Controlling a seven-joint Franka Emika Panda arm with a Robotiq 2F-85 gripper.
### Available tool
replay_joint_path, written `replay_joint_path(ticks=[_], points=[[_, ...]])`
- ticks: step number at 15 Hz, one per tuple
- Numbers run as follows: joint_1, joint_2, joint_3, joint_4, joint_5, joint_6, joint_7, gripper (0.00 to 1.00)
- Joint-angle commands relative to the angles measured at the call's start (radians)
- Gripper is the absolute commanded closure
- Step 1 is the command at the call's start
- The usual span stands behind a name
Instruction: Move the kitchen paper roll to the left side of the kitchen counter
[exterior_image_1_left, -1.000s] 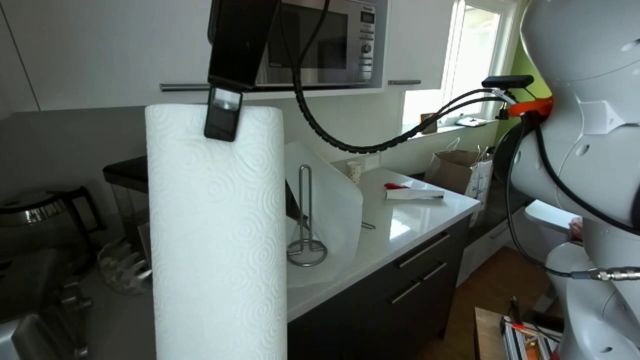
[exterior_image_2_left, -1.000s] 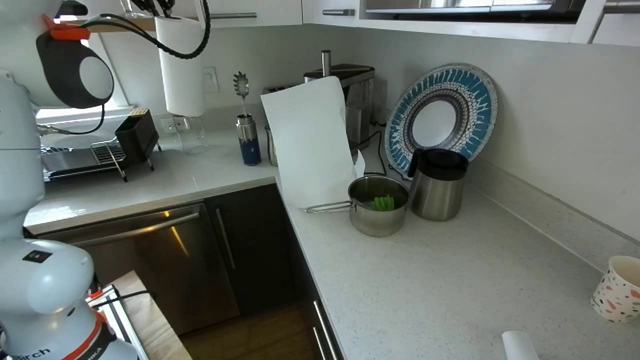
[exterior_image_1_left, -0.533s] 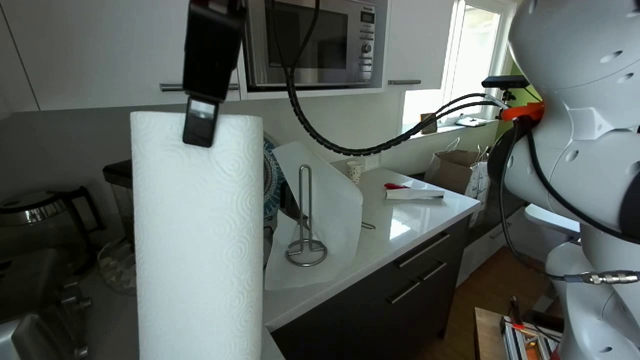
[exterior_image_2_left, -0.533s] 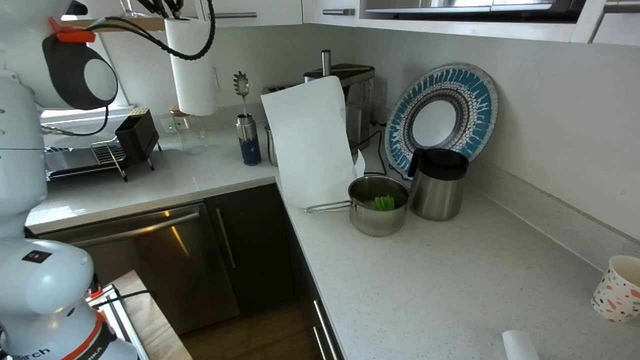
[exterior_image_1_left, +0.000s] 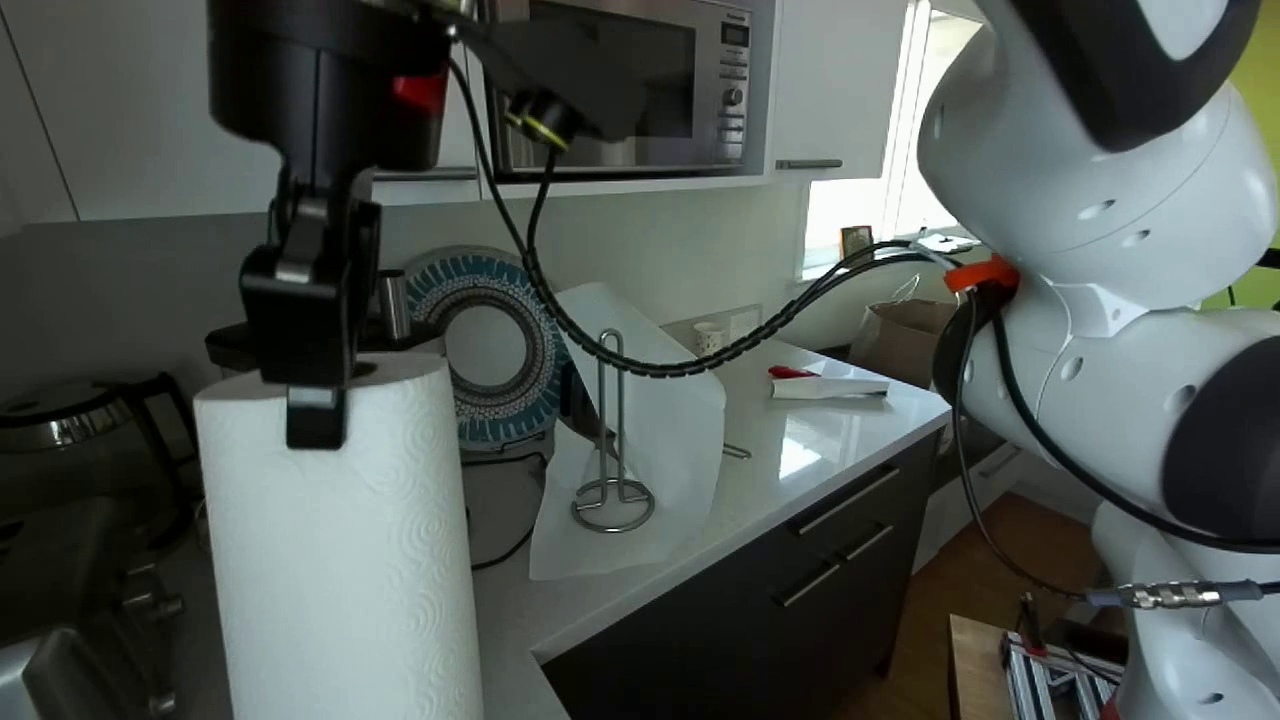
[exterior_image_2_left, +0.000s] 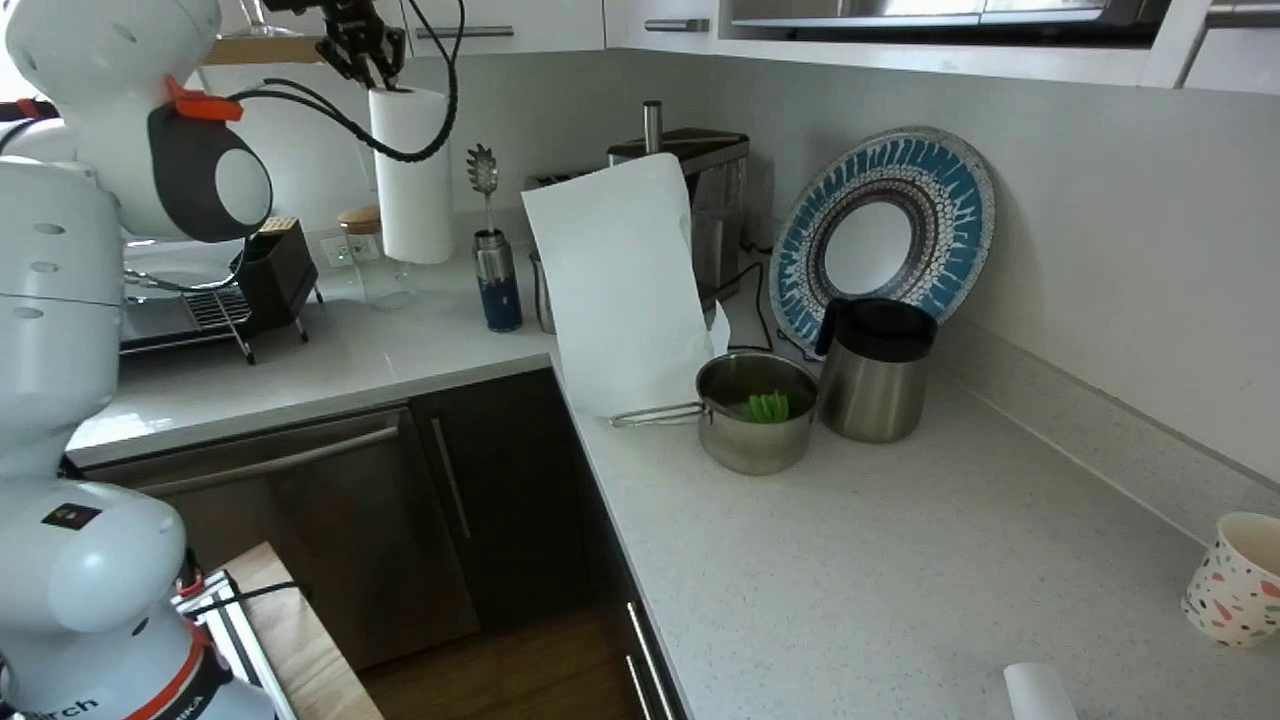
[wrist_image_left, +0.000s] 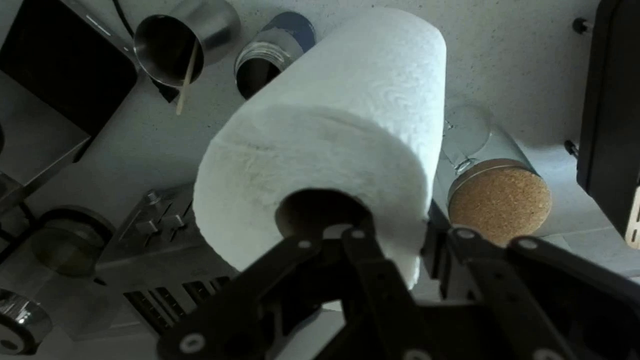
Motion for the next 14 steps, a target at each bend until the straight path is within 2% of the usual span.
replay_joint_path(ticks=[1, 6, 8, 9, 14], points=[[0.037, 0.053, 0.002, 0.018, -0.008, -0.024, -0.009, 0.93], [0.093, 0.082, -0.030, 0.019, -0.050, -0.009, 0.019, 0.93], [0.090, 0.084, -0.028, 0.020, -0.031, -0.019, 0.050, 0.93], [0.086, 0.089, -0.025, 0.020, -0.029, -0.011, 0.018, 0.73], [0.086, 0.087, -0.027, 0.017, -0.029, -0.009, 0.030, 0.73]])
